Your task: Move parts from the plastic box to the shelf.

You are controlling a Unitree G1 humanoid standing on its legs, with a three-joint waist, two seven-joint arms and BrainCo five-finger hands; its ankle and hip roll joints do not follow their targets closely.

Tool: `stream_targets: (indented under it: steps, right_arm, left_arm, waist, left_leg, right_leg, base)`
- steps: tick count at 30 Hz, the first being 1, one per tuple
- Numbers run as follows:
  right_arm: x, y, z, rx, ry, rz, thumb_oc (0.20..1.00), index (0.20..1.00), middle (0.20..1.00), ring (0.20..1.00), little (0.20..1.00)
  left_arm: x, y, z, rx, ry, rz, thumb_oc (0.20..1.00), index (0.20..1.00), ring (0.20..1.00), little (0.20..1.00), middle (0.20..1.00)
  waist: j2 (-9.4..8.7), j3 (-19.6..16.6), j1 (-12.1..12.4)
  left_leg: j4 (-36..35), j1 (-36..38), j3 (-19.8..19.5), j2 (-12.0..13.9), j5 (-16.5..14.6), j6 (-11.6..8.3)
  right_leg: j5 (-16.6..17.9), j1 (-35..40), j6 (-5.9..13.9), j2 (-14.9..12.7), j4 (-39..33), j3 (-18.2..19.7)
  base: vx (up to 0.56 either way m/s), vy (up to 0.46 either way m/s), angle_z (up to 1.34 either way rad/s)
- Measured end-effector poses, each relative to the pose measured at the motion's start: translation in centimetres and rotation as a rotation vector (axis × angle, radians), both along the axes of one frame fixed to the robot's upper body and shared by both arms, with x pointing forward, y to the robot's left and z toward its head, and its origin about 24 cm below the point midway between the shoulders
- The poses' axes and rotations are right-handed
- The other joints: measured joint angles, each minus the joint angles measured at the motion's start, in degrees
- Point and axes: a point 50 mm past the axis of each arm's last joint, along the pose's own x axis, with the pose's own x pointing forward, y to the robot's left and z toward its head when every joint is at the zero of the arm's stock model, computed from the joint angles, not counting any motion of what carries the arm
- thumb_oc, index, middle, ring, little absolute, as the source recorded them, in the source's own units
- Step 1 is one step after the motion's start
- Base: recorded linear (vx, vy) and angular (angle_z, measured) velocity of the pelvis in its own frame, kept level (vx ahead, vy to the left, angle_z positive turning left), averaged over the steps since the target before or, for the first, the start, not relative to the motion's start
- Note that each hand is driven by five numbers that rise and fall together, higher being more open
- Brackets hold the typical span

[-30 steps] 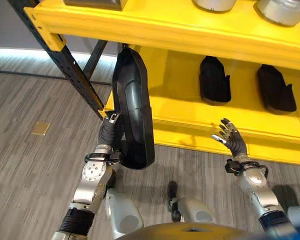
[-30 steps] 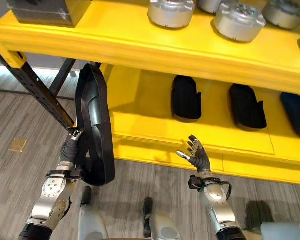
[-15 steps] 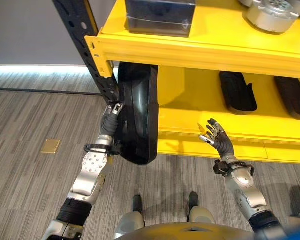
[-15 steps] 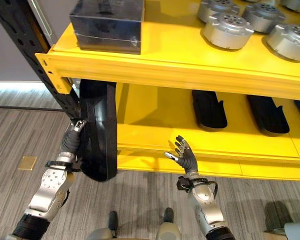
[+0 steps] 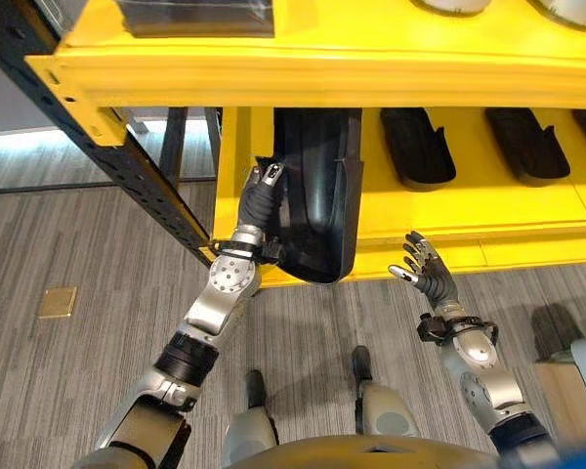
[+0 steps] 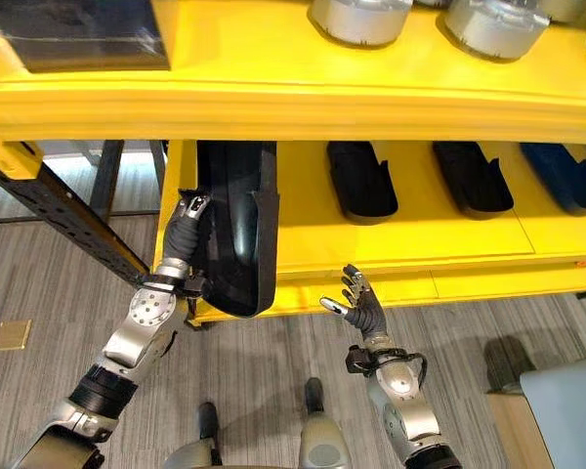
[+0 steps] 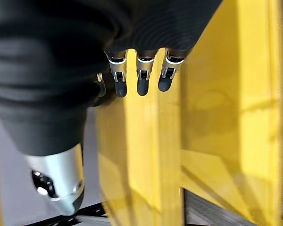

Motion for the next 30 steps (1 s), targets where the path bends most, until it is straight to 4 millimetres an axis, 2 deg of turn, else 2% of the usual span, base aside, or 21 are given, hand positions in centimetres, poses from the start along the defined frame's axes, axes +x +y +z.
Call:
stream_targets:
  steps: [6,10,11,13,17,21,24,25,26,29,30]
  right_arm:
    - [1.6,0.5,1.6,-0.002,-0.068,0.006,1.000,1.000,1.000,1.000,1.000]
    - [2.0,0.2,2.2,-0.018,-0.096,0.004,1.000,1.000,1.000,1.000,1.000]
    - [2.4,0.0,2.9,-0.031,-0.121,0.003,1.000,1.000,1.000,1.000,1.000]
    - [2.6,-0.1,3.1,-0.036,-0.130,-0.001,1.000,1.000,1.000,1.000,1.000]
    - [3.0,0.0,3.8,-0.037,-0.162,0.003,1.000,1.000,1.000,1.000,1.000]
    - [3.1,0.0,4.3,-0.025,-0.186,0.004,1.000,1.000,1.000,1.000,1.000]
    - [3.0,0.0,4.3,-0.016,-0.188,0.015,1.000,1.000,1.000,1.000,1.000]
    - [2.8,0.3,4.3,-0.015,-0.185,0.028,1.000,1.000,1.000,1.000,1.000]
    - [2.7,0.5,4.8,-0.016,-0.206,0.052,1.000,1.000,1.000,1.000,1.000]
    - [2.2,0.9,5.1,-0.001,-0.218,0.103,1.000,1.000,1.000,1.000,1.000]
    - [2.0,0.8,4.7,-0.001,-0.202,0.104,1.000,1.000,1.000,1.000,1.000]
  left_arm:
    - [1.1,-1.1,4.1,-0.068,-0.142,0.003,0.200,0.200,0.200,0.200,0.200]
    - [1.5,-1.1,5.5,-0.102,-0.184,0.042,0.200,0.200,0.200,0.200,0.200]
    - [1.8,-0.7,6.7,-0.129,-0.225,0.072,0.200,0.200,0.200,0.200,0.200]
    - [2.0,-0.2,7.3,-0.152,-0.239,0.107,0.200,0.200,0.200,0.200,0.200]
    - [4.3,1.7,9.8,-0.182,-0.272,0.265,0.200,0.200,0.200,0.200,0.200]
    - [5.3,3.8,12.2,-0.158,-0.320,0.381,0.200,0.200,0.200,0.200,0.200]
    - [5.5,5.7,16.4,-0.115,-0.422,0.454,0.200,0.200,0.200,0.200,0.200]
    - [5.6,5.7,16.5,-0.114,-0.423,0.458,0.200,0.200,0.200,0.200,0.200]
    - [5.8,6.4,17.9,-0.076,-0.444,0.475,0.200,0.200,0.200,0.200,0.200]
    - [6.1,7.6,22.6,-0.042,-0.487,0.526,0.200,0.200,0.200,0.200,0.200]
    - [6.2,7.4,22.5,-0.069,-0.473,0.511,0.200,0.200,0.200,0.200,0.200]
  waist:
    - [1.03,5.9,-0.9]
    - [1.27,7.6,-1.1]
    - [1.39,8.9,-1.2]
    - [1.32,9.9,-1.2]
    - [1.16,11.1,-2.0]
    - [1.19,11.3,-3.0]
    - [1.29,11.3,-3.3]
    - [1.37,11.2,-3.1]
    - [1.53,11.1,-3.2]
    - [1.63,11.1,-3.7]
    - [1.63,11.1,-3.6]
  left_leg:
    - [2.8,-4.3,-0.4,0.7,-0.1,-0.18]
    - [4.6,-6.7,-0.5,1.4,-0.6,-0.48]
    - [5.7,-8.3,-1.0,1.5,-0.8,-0.48]
    - [5.8,-8.5,-1.0,1.5,-0.8,-0.49]
    - [8.8,-12.9,-1.7,1.6,-1.2,-0.36]
    - [14.4,-18.7,-2.9,1.8,-3.2,-0.07]
    - [19.6,-23.5,-4.1,1.9,-5.0,0.24]
    - [20.9,-24.3,-4.3,1.9,-5.5,0.29]
    - [23.4,-26.7,-4.6,2.0,-6.4,0.50]
    - [26.7,-32.4,-5.3,1.2,-7.3,1.22]
    - [27.0,-32.4,-5.2,0.9,-7.4,1.09]
  right_leg:
    - [0.4,-4.1,-0.26,0.6,2.0,0.4]
    - [0.1,-6.5,-0.59,1.0,3.6,0.6]
    - [-0.3,-7.9,-0.99,1.1,4.8,0.4]
    - [-0.2,-8.2,-1.00,1.2,5.0,0.5]
    - [-0.7,-11.9,-1.13,1.1,7.6,0.3]
    - [-1.4,-16.2,-1.30,1.0,10.8,0.2]
    - [-2.9,-20.1,-1.27,0.8,14.7,0.1]
    - [-3.2,-20.4,-1.19,0.8,15.5,0.1]
    - [-4.5,-22.7,-1.50,0.7,17.8,0.1]
    - [-5.4,-28.1,-1.12,-0.2,21.6,0.2]
    - [-5.5,-28.1,-0.84,-0.6,21.8,0.2]
  base:
    - [-0.07,-0.029,-0.03]
    - [-0.05,-0.035,-0.02]
    - [-0.04,-0.023,0.02]
    - [-0.05,-0.022,0.02]
    - [-0.04,-0.008,0.07]
    - [-0.03,0.017,0.06]
    - [-0.03,0.028,0.08]
    - [-0.05,0.065,0.07]
    - [-0.03,0.046,0.04]
    - [0.07,0.020,0.10]
    - [-0.01,0.037,0.11]
